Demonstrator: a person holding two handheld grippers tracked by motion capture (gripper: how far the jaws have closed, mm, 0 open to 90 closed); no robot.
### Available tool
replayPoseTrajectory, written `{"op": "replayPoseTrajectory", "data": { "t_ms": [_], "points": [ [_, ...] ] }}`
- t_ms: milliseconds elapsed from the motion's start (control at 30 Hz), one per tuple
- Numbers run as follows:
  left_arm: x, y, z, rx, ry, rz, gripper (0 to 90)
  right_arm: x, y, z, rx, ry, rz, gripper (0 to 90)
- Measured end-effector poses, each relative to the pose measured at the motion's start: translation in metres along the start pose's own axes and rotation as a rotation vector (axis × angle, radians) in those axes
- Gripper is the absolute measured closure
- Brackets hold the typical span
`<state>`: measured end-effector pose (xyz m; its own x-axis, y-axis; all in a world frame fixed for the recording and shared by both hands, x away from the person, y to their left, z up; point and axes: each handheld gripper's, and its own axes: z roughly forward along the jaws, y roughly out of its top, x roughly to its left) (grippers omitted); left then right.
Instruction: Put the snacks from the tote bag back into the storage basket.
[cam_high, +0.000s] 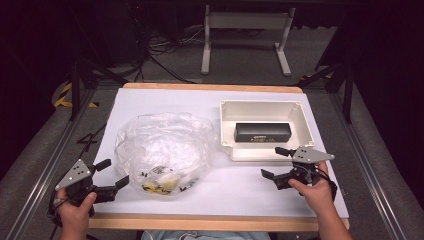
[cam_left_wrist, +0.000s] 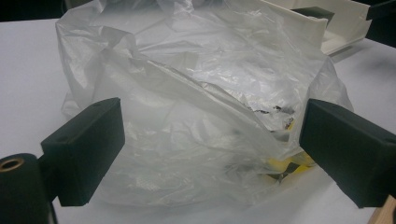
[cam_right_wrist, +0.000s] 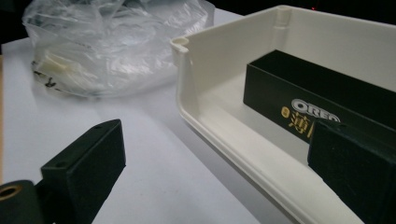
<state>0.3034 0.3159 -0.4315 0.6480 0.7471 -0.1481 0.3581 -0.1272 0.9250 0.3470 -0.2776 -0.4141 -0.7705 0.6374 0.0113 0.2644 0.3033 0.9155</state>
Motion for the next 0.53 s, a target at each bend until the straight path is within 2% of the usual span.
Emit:
{"op": "replayPoseTrajectory", "data": {
  "t_ms": [67,200,333,433,533],
  "points": [
    [0.000,-0.001,0.000,-0.004,-0.006,0.000,7.3,-0.001,-0.004,0.002,-0.007,-0.010,0.017,5.0],
    [0.002,-0.002,0.000,-0.011,-0.032,0.011,6.0,-0.002,-0.010,0.005,-0.007,-0.044,0.016,5.1],
    [0.003,-0.003,0.001,-0.009,-0.037,0.007,5.5,-0.004,-0.013,0.005,-0.020,-0.072,0.027,5.1],
    [0.003,-0.003,0.001,-0.009,-0.039,0.007,5.3,-0.005,-0.017,0.004,-0.021,-0.075,0.036,5.1],
    [0.004,-0.004,0.001,-0.006,-0.040,0.005,4.9,-0.004,-0.019,0.004,0.013,-0.066,0.023,5.9]
  ]
}}
